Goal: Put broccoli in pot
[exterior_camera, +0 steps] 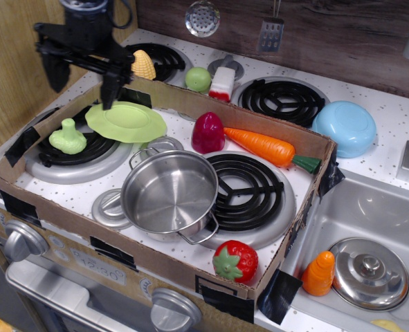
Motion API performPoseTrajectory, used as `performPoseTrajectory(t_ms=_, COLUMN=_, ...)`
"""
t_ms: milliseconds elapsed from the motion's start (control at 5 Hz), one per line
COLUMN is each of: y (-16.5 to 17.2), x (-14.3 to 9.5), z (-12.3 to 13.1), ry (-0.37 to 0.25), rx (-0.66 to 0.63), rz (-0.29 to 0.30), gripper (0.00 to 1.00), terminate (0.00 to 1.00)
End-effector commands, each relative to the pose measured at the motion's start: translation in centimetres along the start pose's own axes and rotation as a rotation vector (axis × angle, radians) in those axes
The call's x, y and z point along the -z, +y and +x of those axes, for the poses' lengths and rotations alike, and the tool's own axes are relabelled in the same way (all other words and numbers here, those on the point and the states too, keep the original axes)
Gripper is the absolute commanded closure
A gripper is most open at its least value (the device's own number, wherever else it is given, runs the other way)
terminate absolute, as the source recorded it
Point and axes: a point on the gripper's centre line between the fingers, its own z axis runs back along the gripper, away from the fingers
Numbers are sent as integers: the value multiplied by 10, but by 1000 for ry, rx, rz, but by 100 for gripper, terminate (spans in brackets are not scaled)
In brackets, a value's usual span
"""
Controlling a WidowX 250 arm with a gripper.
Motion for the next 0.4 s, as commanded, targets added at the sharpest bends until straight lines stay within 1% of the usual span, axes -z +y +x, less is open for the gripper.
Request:
performPoseTrajectory(t_ms=0, y=19, x=-14, z=-3, ry=-56, rx=-36, rz=28, gripper=0, terminate=0)
performPoseTrajectory(t_ms=200, y=23, x=-9, z=-1, ry=-42, rx=-20, rz=34, gripper=0, terminate=0)
